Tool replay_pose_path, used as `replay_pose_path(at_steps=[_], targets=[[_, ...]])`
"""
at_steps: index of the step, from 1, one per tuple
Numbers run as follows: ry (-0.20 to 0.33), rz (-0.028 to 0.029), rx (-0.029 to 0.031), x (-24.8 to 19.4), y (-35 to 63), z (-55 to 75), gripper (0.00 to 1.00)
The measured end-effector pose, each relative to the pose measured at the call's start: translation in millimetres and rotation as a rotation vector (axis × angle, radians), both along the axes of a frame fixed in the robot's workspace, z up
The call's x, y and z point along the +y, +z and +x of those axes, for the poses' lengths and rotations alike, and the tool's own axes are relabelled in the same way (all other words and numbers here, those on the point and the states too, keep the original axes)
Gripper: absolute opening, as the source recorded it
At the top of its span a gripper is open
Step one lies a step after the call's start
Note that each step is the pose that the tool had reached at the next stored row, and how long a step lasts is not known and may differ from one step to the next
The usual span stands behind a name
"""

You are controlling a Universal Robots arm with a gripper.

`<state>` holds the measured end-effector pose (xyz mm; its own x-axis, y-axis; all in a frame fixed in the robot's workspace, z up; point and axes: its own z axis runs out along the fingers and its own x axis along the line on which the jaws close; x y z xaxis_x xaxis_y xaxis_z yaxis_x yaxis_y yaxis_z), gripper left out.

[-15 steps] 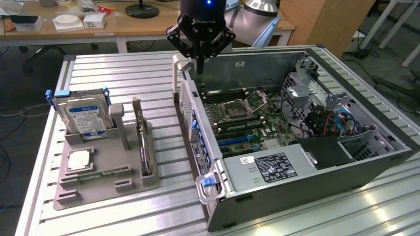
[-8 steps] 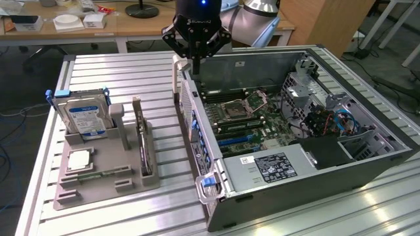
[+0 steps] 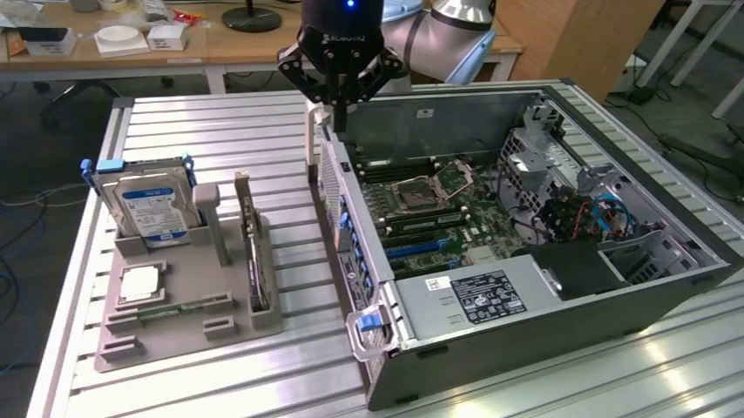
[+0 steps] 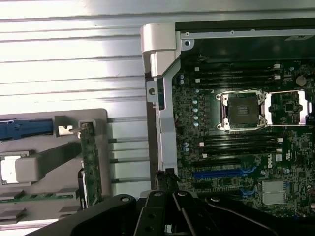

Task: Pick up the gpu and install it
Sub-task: 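Reach for the gpu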

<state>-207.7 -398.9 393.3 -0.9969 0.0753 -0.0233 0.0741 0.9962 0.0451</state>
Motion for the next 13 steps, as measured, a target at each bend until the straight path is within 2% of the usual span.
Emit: replay_pose_path(at_steps=[13], targets=[[0.000,-0.0001,0.0001,0.0,0.1,-13.7,0.10]])
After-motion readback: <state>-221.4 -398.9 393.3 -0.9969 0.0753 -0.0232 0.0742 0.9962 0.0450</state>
